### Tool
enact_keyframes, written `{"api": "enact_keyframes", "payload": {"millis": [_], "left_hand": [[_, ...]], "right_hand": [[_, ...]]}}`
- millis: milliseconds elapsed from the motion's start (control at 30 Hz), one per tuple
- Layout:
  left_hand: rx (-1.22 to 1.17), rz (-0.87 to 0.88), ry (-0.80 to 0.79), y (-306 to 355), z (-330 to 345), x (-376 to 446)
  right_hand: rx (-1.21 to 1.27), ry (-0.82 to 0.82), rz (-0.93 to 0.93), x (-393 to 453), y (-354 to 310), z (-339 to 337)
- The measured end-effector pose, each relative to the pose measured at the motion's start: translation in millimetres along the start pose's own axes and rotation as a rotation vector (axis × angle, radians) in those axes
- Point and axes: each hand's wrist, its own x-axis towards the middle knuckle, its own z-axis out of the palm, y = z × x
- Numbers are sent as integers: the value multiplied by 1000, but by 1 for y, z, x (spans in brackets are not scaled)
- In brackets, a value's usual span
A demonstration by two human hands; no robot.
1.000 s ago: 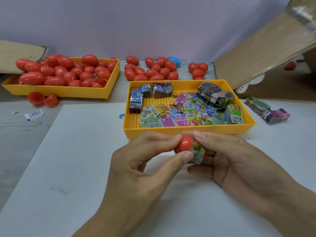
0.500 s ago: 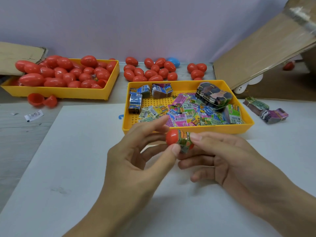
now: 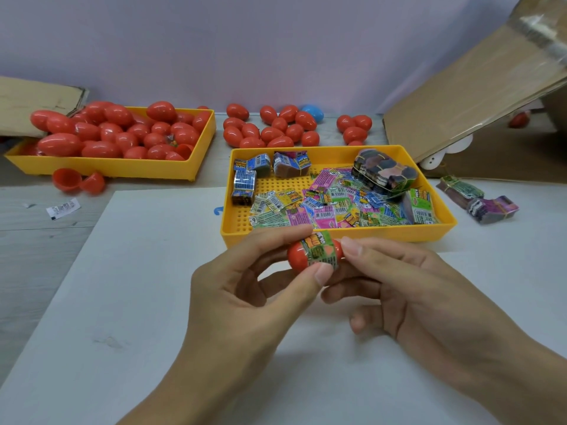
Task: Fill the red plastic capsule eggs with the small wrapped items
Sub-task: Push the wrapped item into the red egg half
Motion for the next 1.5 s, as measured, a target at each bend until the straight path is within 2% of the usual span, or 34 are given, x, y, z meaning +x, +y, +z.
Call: {"api": "enact_keyframes", "payload": {"millis": [133,267,433,533,667,767,867,933,1033,1133,1200,1333,1467,1500], "left_hand": [[60,43,-63,0,-2,1],[86,60,-168,1,-1,-1],[51,-148,-45,7,2,1],[82,-125,-55,7,2,1],[57,-6,-3,3,1,1],[82,94,-82,-1,3,-2],[122,135,-119,-3,3,-4],[81,52,-83,-1,0,-3],[-30,-199,-94,5,-3,0],[8,-216,-105,7,-1,1],[31,-143,-93,10,1,1],[8,-58,-41,9,-2,1],[55,21,-90,7,1,-3],[43,10,-87,7,2,-4]], "right_hand": [[-1,-13,0,1,0,0],[-75,51,-98,1,3,-1],[-306,112,-324,-1,9,-2],[-353,69,-428,-3,10,1],[-252,95,-322,-2,7,0],[-282,62,-187,-1,6,2],[-350,38,-250,-2,10,2],[-425,92,-357,-3,11,0],[-609,159,-530,-5,13,-1],[-741,141,-637,-7,13,2],[-711,121,-620,-9,10,2],[-368,128,-491,-9,1,3],[-353,137,-478,-11,0,7],[-432,165,-526,-14,-1,9]]}}
